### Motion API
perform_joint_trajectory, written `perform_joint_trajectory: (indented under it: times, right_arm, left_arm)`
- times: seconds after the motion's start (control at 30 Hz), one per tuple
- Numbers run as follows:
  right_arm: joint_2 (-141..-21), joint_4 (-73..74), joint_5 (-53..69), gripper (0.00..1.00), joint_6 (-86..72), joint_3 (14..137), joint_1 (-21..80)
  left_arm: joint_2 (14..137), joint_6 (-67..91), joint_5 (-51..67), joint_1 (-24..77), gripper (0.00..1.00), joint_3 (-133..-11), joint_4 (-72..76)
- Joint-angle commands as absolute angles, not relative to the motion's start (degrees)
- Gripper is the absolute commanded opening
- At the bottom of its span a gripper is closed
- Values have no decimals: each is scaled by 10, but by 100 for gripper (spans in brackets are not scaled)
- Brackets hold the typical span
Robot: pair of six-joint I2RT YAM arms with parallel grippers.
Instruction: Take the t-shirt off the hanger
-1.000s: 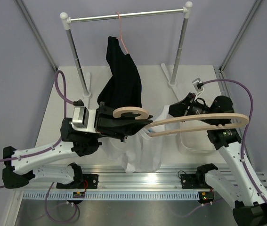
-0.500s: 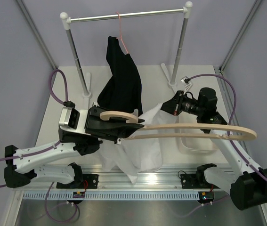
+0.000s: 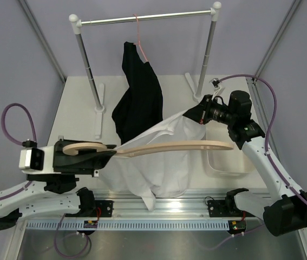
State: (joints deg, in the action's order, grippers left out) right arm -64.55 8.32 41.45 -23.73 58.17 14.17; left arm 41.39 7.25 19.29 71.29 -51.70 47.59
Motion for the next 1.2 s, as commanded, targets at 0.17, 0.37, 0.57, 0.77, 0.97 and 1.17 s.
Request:
perform_joint_trajectory:
  times: [0.17,0.37,0.57,0.77,0.97,1.17]
  right_arm:
    - [-659,11,398,0,-281,569,168]
    - [-664,1,395,0,-292,572,178]
    - [-666,-15,375,0,-276,558,206]
    - [-700,-26,374,0,-268,539,206]
    - [-720,21,332,0,-240,545,207]
    - [-708,78,285,0,-218,577,207]
  left_arm:
    - [388,85,228,716,0,-554,546]
    - [439,135,256,715,0,-583,630]
    - [443,135,236,715,0,-573,647]
    - [423,124,190,715,0,-558,649]
    - [410,120,178,716,0,-573,612]
    - [380,112,153,716,0,-563,588]
